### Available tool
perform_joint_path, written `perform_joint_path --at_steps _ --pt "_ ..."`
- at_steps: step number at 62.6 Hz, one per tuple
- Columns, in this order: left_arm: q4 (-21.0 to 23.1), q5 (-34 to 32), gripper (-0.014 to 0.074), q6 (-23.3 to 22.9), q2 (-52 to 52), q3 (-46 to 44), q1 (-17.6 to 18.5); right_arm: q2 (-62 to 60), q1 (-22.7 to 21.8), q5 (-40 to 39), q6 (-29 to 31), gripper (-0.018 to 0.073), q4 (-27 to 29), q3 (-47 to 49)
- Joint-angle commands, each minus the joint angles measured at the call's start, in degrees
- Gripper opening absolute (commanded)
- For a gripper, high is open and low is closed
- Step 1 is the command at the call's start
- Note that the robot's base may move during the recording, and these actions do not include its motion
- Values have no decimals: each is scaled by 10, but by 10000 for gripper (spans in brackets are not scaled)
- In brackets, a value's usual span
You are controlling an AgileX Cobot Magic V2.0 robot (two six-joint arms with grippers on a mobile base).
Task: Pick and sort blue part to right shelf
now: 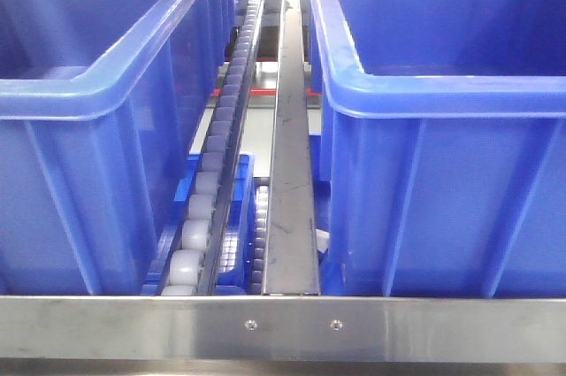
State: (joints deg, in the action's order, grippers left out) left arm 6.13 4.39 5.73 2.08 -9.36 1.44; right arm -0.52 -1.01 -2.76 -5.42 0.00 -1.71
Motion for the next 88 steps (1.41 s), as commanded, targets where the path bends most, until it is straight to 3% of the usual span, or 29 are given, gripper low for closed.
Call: perform_joint_path --at_steps 1,13,18,49,88 --pt "-15 -67 124 -31 -17 18 -6 -13 -3 -53 2 29 0 12" --pt "-21 -74 124 -32 -37 86 -6 -13 -3 -52 2 29 0 12" --pt "-21 -110 124 -32 -37 113 -6 -13 -3 -52 2 29 0 12" --pt "-20 -109 124 -33 -37 111 22 -13 -3 -52 2 29 0 12" --pt "-20 -109 123 -33 -37 111 21 -13 -3 -52 2 29 0 12"
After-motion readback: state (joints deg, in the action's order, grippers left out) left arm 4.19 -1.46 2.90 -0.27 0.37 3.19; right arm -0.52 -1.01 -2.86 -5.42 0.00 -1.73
